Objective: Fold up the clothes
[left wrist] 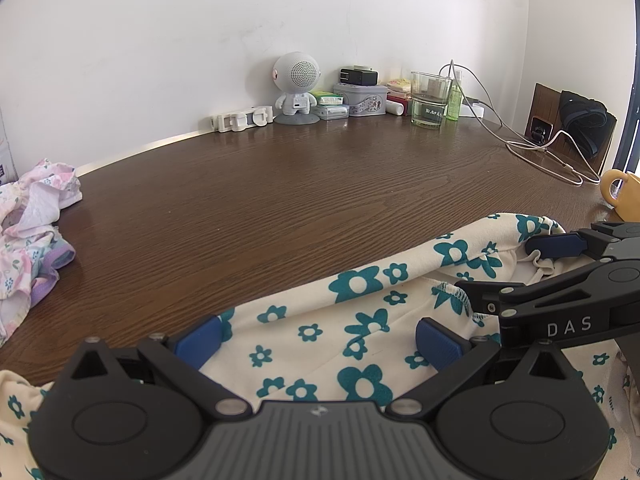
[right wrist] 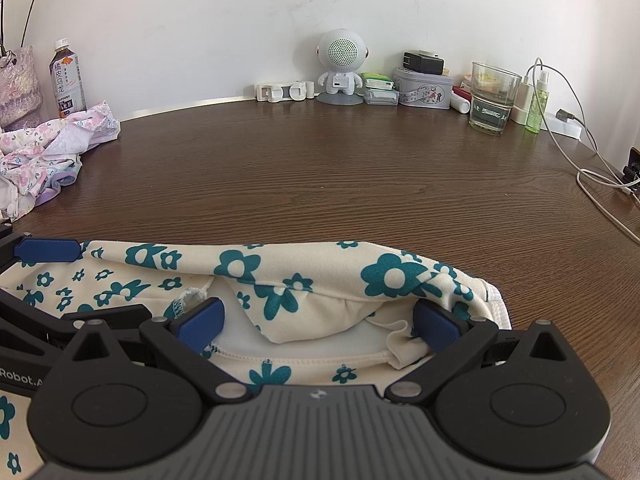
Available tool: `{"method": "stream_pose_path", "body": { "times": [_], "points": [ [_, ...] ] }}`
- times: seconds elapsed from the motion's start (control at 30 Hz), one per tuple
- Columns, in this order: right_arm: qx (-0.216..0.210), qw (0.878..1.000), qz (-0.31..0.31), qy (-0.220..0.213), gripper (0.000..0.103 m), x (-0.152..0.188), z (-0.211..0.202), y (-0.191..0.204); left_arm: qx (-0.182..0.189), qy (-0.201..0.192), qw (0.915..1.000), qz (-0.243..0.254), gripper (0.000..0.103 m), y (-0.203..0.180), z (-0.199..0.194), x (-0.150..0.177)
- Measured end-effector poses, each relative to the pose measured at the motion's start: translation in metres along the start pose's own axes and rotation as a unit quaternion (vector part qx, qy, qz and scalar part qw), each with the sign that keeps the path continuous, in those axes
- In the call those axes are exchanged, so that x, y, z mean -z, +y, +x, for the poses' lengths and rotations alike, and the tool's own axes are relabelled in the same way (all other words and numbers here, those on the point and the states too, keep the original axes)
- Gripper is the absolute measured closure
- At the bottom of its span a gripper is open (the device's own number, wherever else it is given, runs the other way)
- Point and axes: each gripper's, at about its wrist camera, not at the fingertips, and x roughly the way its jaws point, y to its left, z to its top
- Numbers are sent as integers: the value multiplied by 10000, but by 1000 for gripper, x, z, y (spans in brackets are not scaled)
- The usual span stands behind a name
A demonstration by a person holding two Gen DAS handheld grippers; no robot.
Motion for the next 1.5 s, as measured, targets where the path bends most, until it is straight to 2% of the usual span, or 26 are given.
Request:
{"method": "stream_pose_path", "body": {
  "times": [0.3, 0.47, 0.57, 0.67, 0.7, 0.8, 0.93, 1.0, 1.07, 1.13, 1.23, 1.3, 1.4, 1.47, 1.5],
  "points": [
    [-7, 10000, 17, 16, 1, -1, 1, 0, 8, 3, 10000, -10, 0, 0, 0, -1],
    [-175, 9996, 34, 229, 1, -13, 4, -5, 108, 104, 9999, -48, 0, 5, 3, -8],
    [-270, 9992, 242, 161, 9, -25, 4, -13, 152, 124, 9997, -169, 0, 10, 3, -13],
    [-142, 9996, 81, 233, 28, -33, 13, -12, -100, 131, 9998, -79, 0, 11, 7, -20],
    [-99, 9996, 25, 258, 38, -36, 16, -11, -210, 136, 9997, -32, 1, 11, 9, -22],
    [-85, 9996, -56, 262, 54, -41, 18, -13, -302, 118, 9994, -114, 4, 17, 12, -27],
    [-432, 9990, 110, 40, 55, -42, -8, -24, -377, 139, 9989, -239, 9, 26, 13, -33],
    [-606, 9980, 193, -71, 54, -43, -21, -30, -277, -111, 9990, -326, 9, 31, -5, -35],
    [-779, 9964, 276, -182, 47, -43, -33, -36, -89, -438, 9984, -348, 8, 37, -35, -37],
    [-933, 9947, 211, -367, 33, -40, -55, -40, 22, -623, 9977, -272, 7, 42, -66, -35],
    [-1020, 9924, -231, -641, 32, -21, -96, -40, 154, -778, 9967, -195, 7, 48, -112, -19],
    [-1046, 9911, -442, -700, 32, -3, -115, -39, 164, -807, 9964, -220, 5, 47, -136, 5],
    [-1078, 9883, -746, -782, 33, 24, -142, -36, 179, -851, 9959, -257, 4, 45, -174, 39],
    [-1037, 9889, -779, -724, 43, 43, -149, -33, 155, -789, 9961, -355, 4, 41, -190, 65],
    [-1015, 9893, -791, -692, 56, 52, -152, -32, 161, -761, 9961, -408, 4, 39, -196, 78]
  ]
}}
